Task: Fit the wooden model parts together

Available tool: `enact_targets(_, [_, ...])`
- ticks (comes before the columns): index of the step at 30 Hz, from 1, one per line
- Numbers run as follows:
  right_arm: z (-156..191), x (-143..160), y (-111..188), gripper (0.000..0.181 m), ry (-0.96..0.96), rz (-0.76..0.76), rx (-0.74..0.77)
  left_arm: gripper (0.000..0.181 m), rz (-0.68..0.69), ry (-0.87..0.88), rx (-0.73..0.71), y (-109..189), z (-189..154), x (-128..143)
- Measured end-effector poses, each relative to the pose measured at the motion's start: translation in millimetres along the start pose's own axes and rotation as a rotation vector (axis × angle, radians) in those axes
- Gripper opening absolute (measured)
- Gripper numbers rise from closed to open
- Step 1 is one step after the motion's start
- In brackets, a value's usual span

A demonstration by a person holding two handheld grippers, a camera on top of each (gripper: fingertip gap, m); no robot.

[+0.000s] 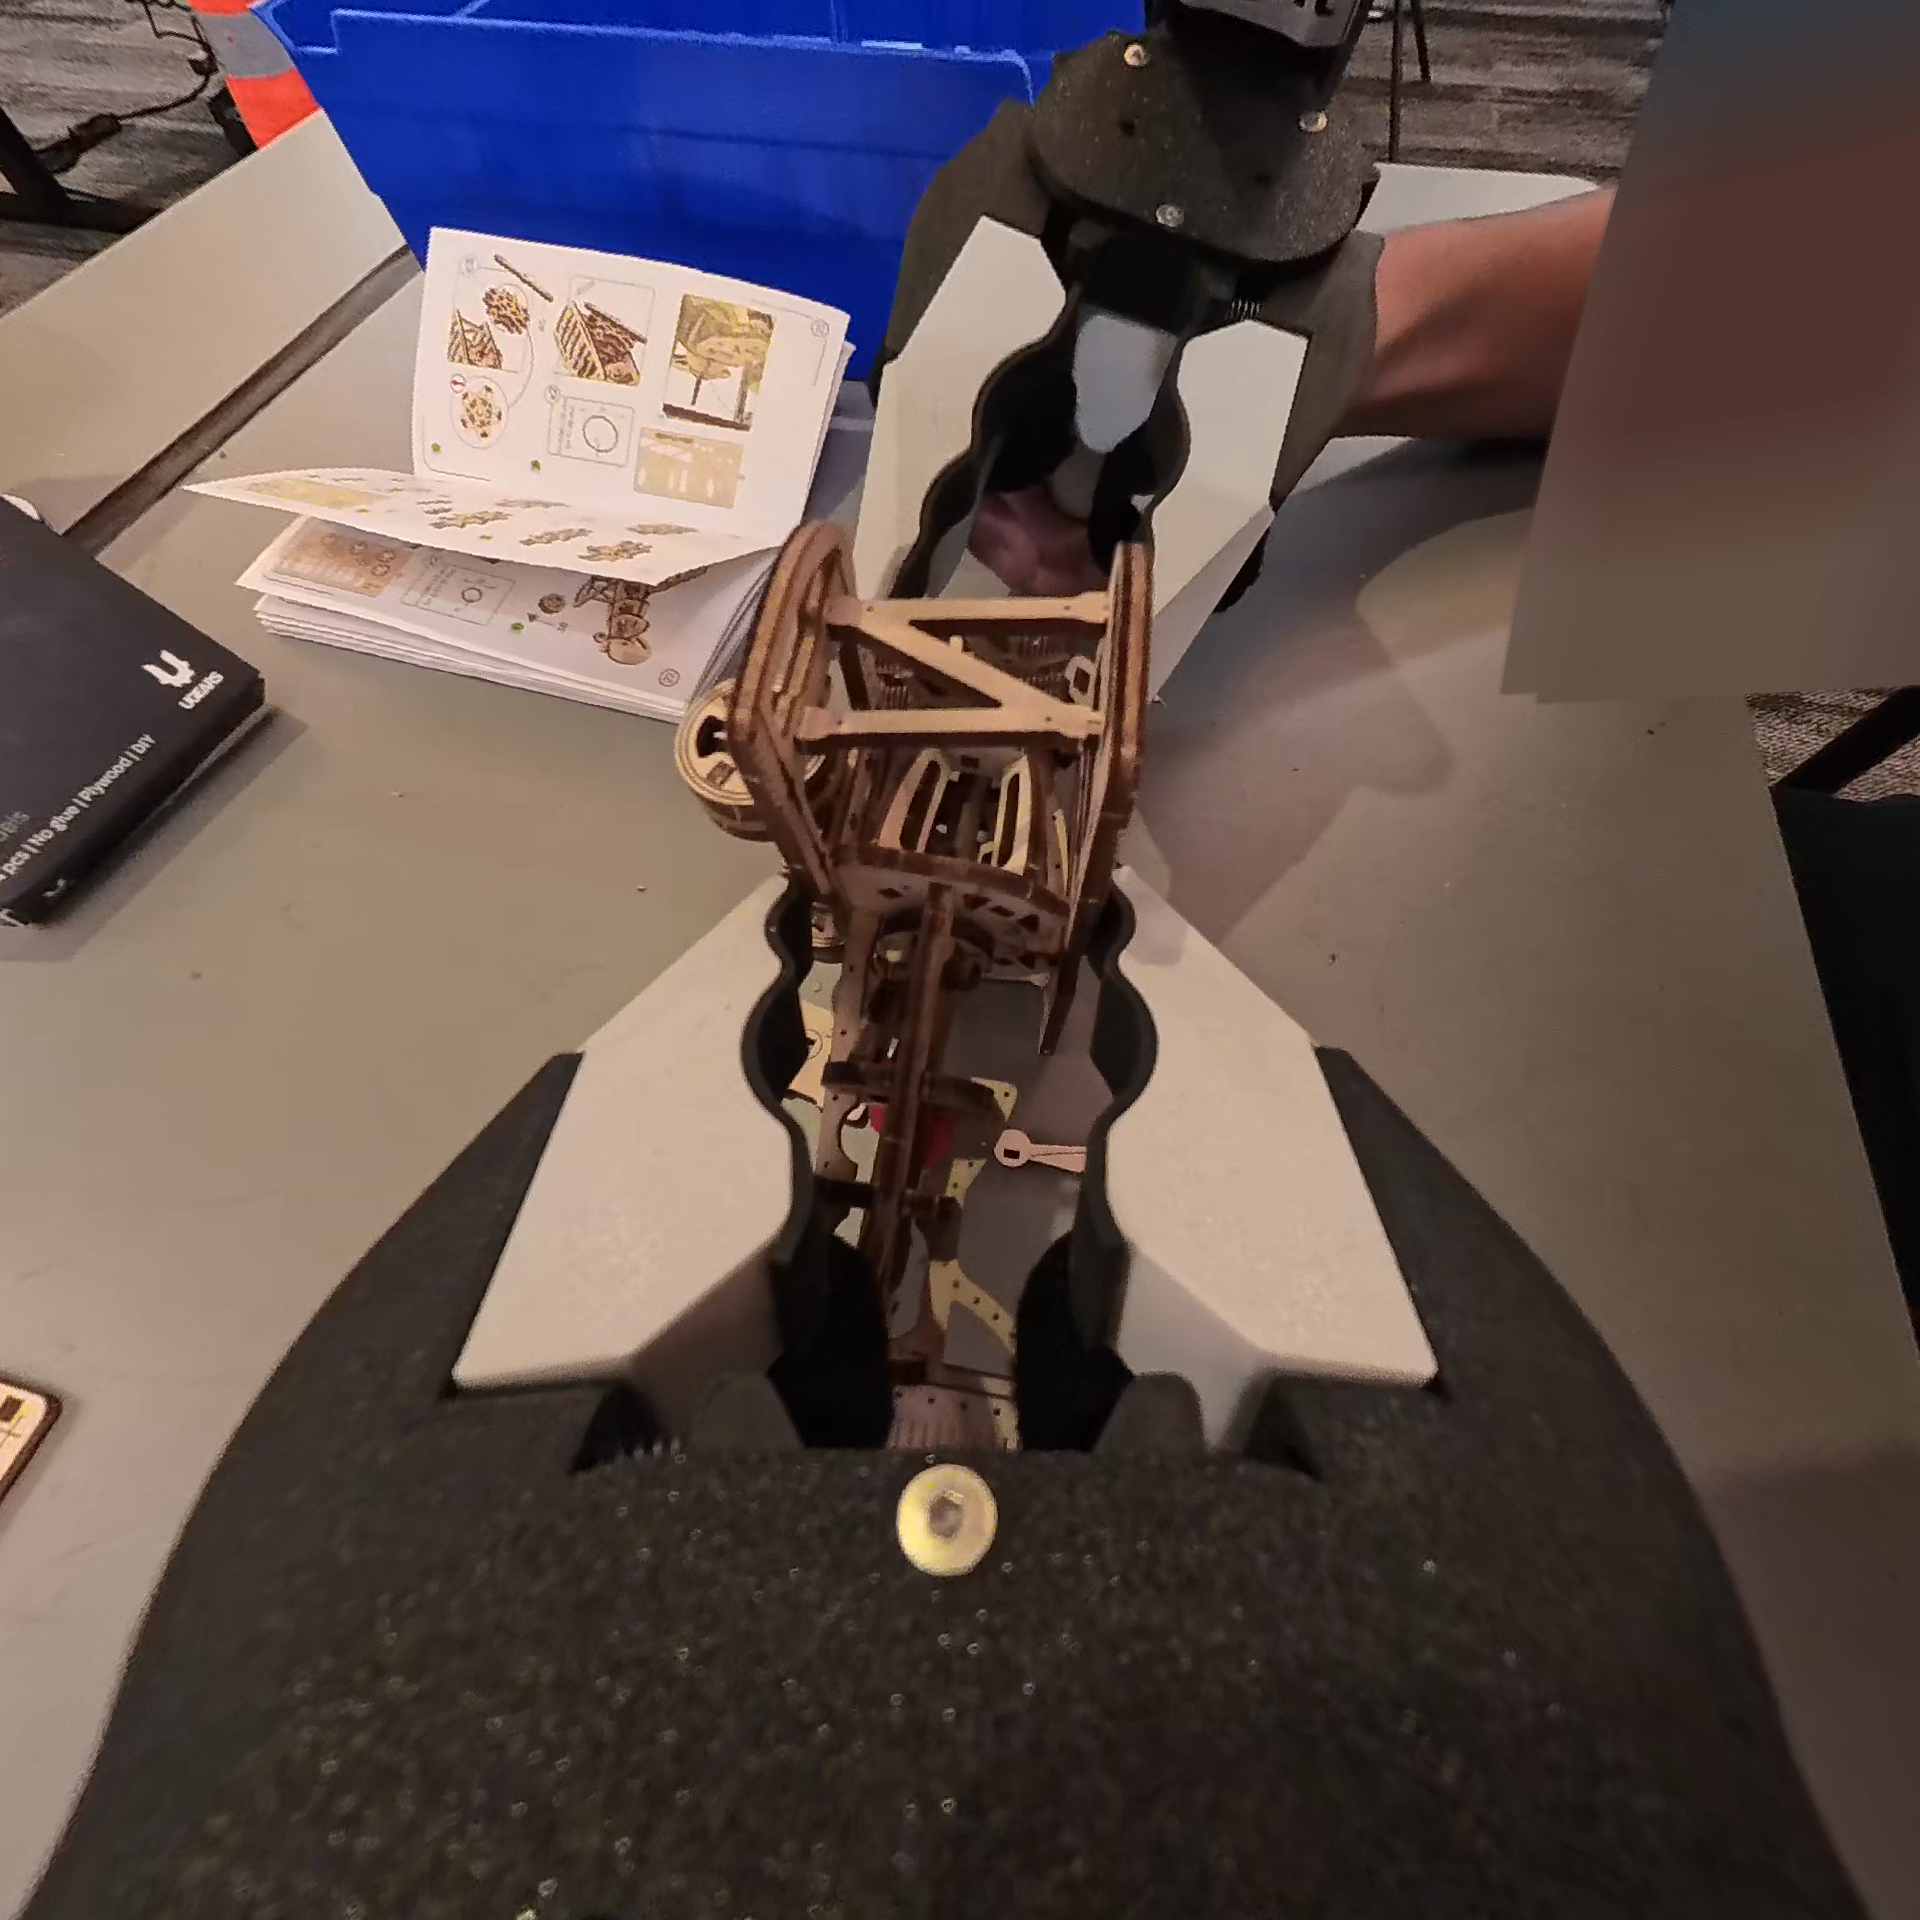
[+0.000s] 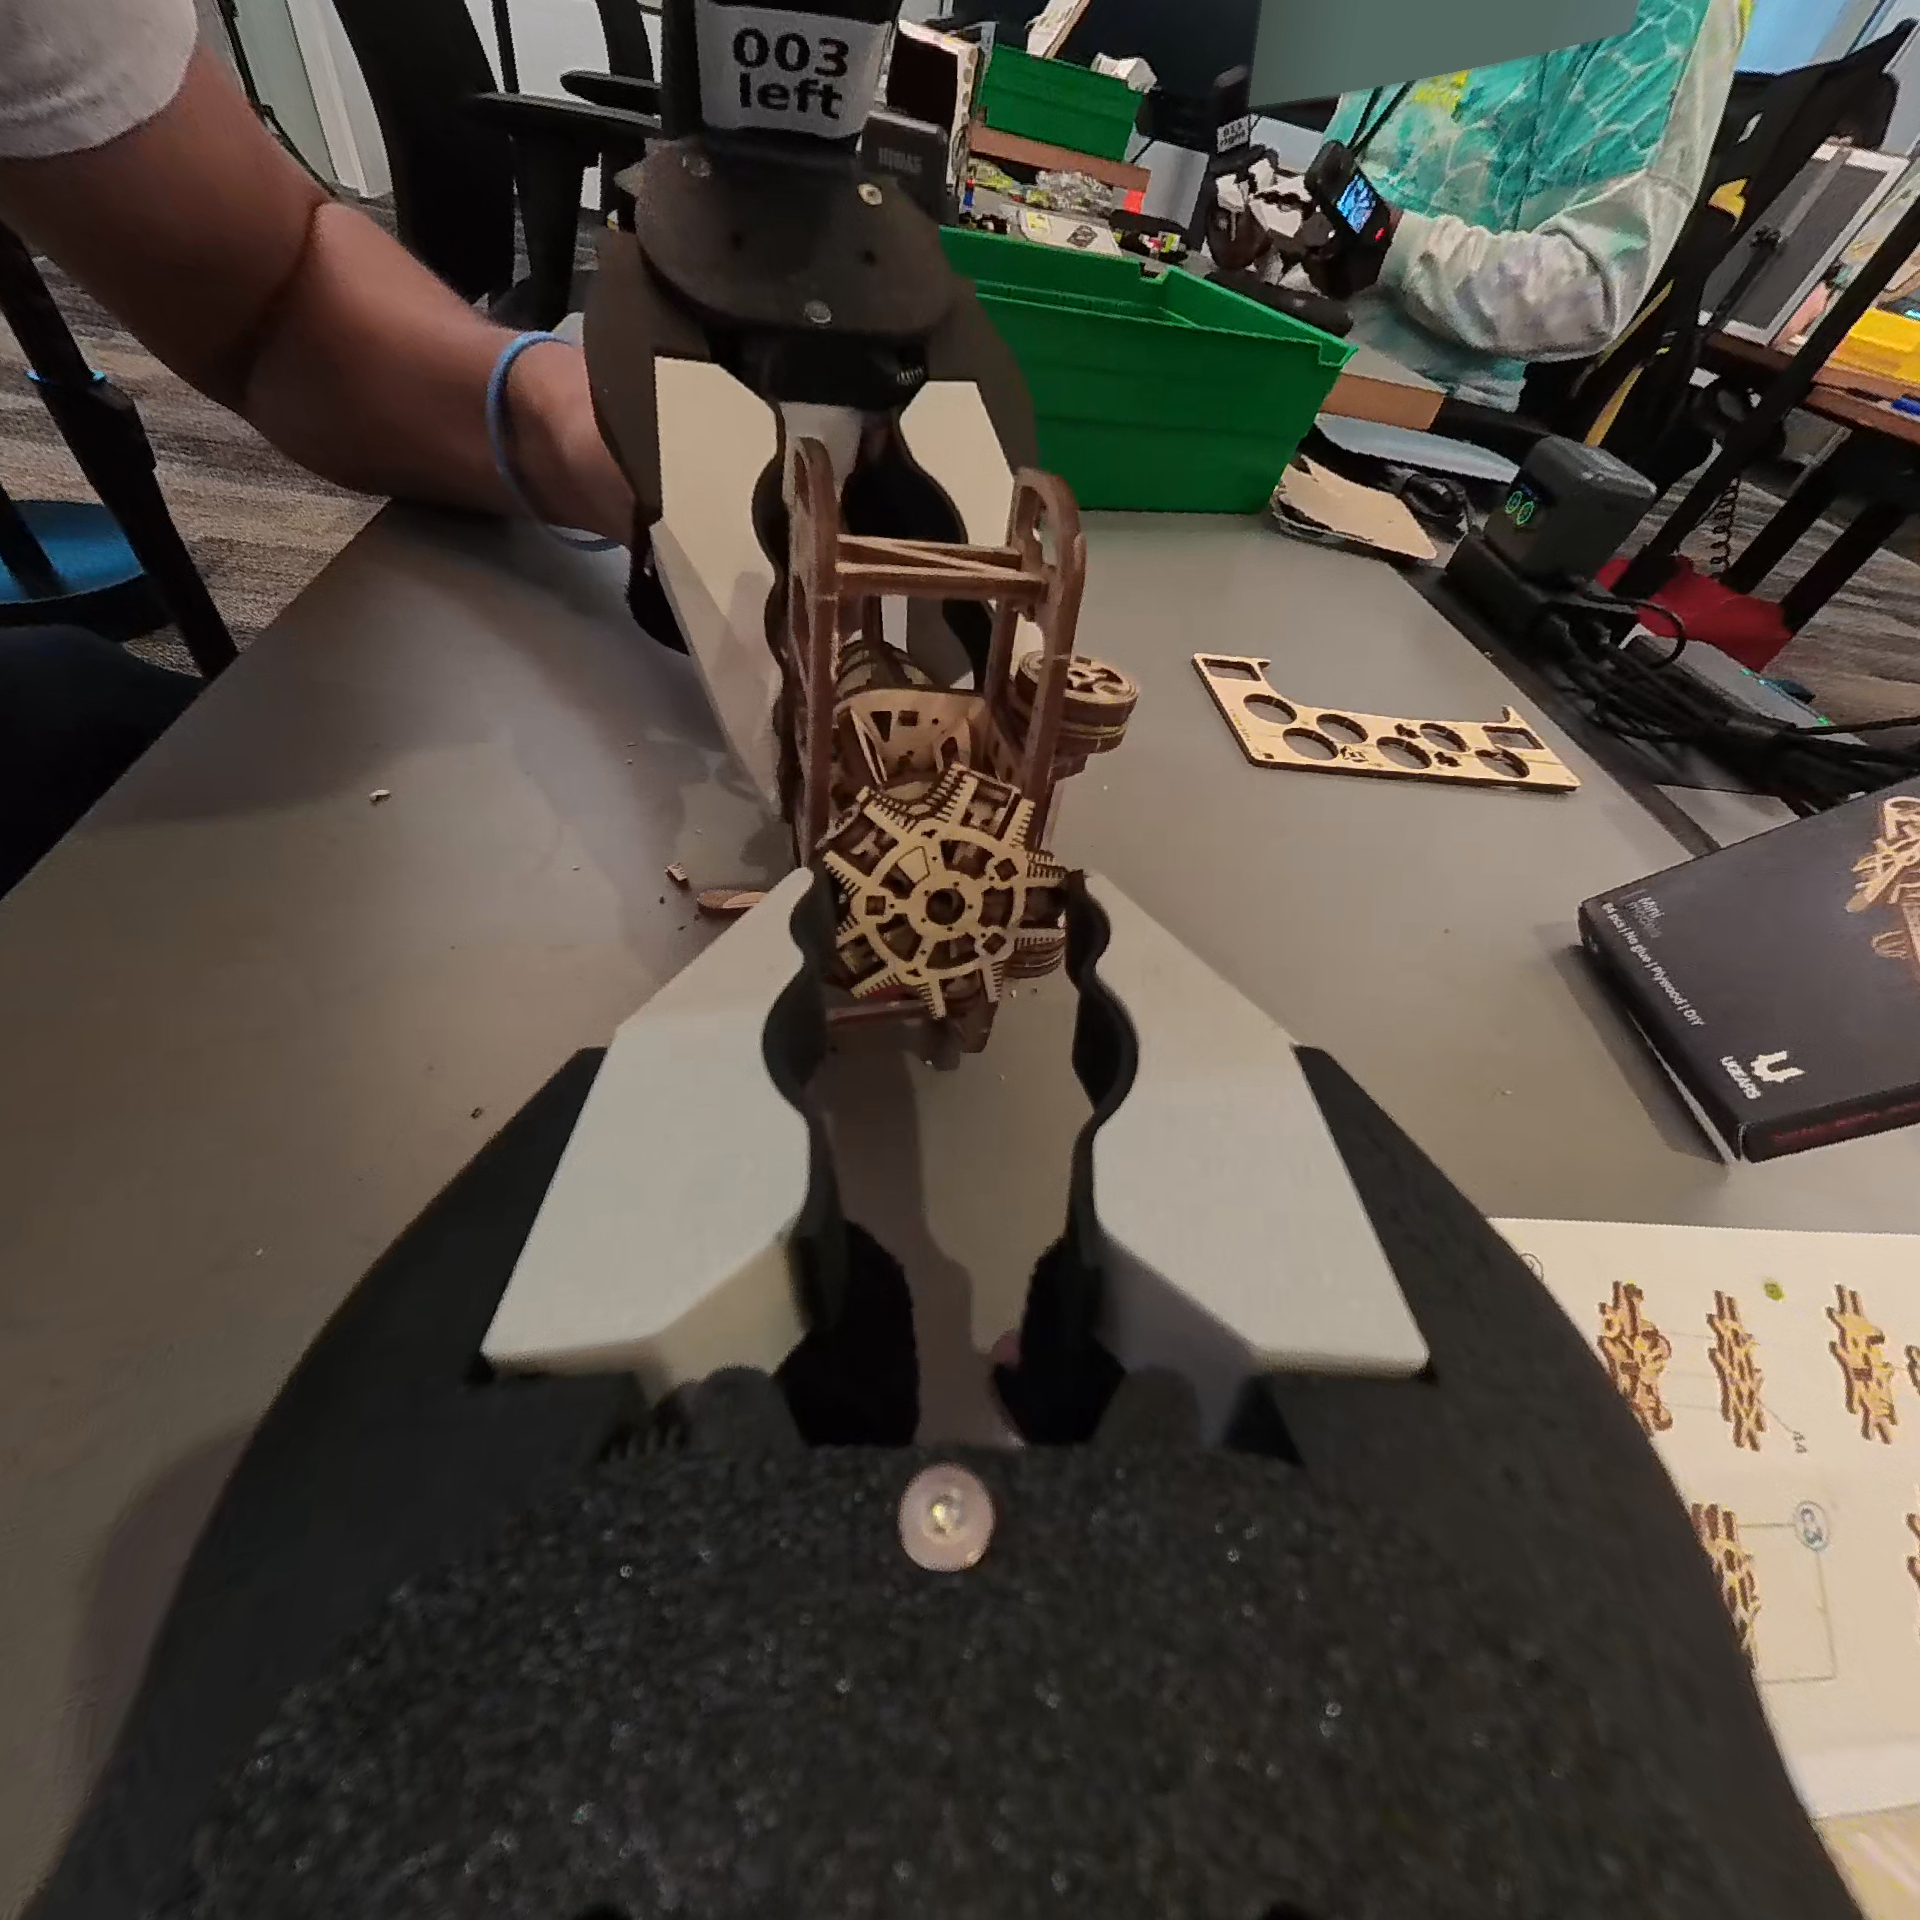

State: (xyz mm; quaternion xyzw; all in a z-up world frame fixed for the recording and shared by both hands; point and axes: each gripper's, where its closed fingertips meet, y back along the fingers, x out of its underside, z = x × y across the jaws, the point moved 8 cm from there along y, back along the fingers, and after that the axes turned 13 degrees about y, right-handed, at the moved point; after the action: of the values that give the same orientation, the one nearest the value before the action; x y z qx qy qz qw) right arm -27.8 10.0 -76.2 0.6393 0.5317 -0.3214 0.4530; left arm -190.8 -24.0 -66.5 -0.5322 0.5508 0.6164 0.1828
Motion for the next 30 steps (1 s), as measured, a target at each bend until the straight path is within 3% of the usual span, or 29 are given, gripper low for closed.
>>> enact_targets(11, [-4.7, 0.0, 9.2, 0.053, -0.063, 0.013, -0.048, 0.051, 0.002, -0.021, -0.006, 1.1, 1.1, 0.2])
enact_targets(15, [-16.8, -2.5, 12.0, 0.069, -0.406, -0.031, -0.196, 0.051, -0.002, -0.036, -0.014, 0.9, 0.3, -0.1])
enact_targets(18, [-19.2, 1.7, 5.4, 0.061, -0.612, -0.026, -0.301, 0.051, -0.004, -0.044, -0.02, 0.6, -0.4, -0.2])
enact_targets(30, [-14.8, 7.0, 1.4, 0.044, -0.59, -0.02, -0.282, 0.051, -0.001, -0.034, -0.014, -0.1, -2.1, -0.3])
